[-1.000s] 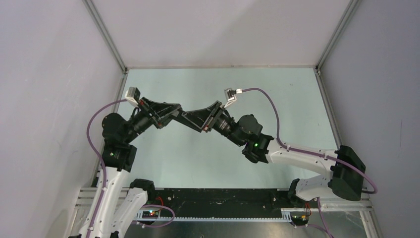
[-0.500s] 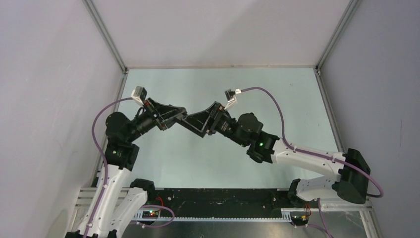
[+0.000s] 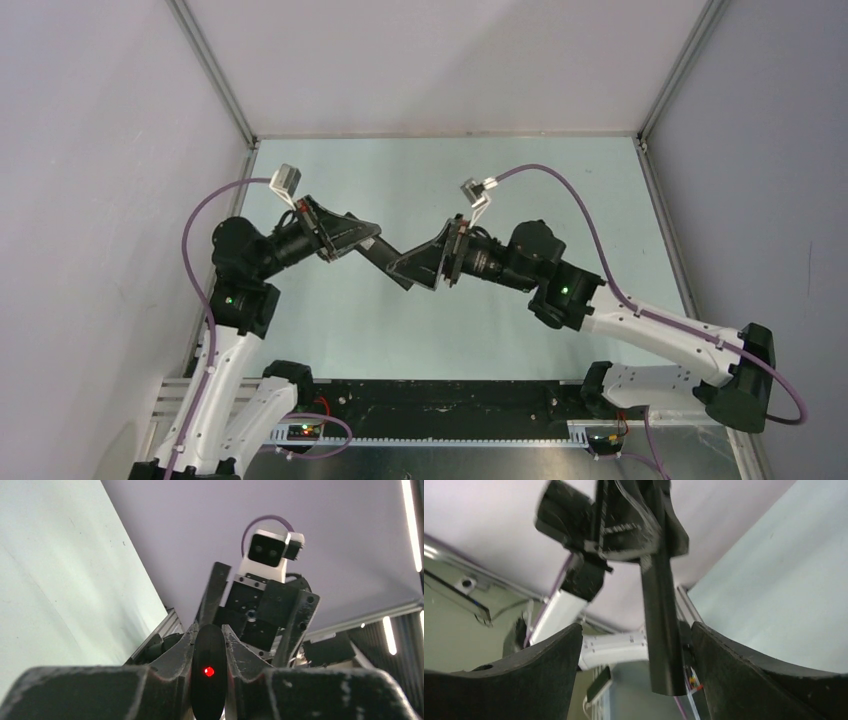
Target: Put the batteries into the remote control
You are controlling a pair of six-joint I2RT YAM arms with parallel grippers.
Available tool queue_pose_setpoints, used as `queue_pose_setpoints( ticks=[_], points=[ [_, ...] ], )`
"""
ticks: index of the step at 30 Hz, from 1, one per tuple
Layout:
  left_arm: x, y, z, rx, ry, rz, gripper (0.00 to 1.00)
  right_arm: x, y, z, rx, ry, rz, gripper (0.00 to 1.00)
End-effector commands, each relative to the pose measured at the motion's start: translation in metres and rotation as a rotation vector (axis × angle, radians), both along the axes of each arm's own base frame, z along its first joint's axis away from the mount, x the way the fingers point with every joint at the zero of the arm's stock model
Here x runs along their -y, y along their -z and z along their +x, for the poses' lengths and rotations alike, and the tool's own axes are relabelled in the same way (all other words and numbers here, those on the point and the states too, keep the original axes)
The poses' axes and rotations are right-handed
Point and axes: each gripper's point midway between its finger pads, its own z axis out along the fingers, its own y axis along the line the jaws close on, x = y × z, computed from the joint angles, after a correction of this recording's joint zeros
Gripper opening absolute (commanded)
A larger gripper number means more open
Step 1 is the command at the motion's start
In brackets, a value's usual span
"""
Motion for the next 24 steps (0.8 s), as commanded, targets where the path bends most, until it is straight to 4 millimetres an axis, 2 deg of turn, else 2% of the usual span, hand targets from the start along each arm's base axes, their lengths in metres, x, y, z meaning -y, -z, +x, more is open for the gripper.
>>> queue_pose_setpoints(
  ticks=[1, 3, 8, 12, 20, 24],
  points=[
    [0.002, -0.023, -0.026, 0.204, 0.079, 0.059, 0.01, -0.011, 0.014, -0.032, 0.073, -0.221, -0.095, 0.83],
    [0.003, -0.022, -0.032, 0.233, 0.110, 0.074, 0.01, -0.015, 0.020, -0.037, 0.077, -0.266, -0.122, 0.79],
    [0.005, -0.015, -0.042, 0.271, 0.173, 0.101, 0.01, -0.021, 0.011, -0.045, 0.130, -0.321, -0.096, 0.69],
    [0.007, -0.009, -0.045, 0.256, 0.213, 0.106, 0.03, -0.021, 0.012, -0.049, 0.138, -0.343, -0.098, 0.63],
    [0.005, -0.019, -0.069, 0.344, 0.273, 0.116, 0.05, -0.020, 0.011, -0.067, 0.180, -0.457, -0.081, 0.57],
    [0.005, -0.018, -0.072, 0.348, 0.278, 0.117, 0.05, -0.026, 0.017, -0.067, 0.158, -0.467, -0.087, 0.47]
  ],
)
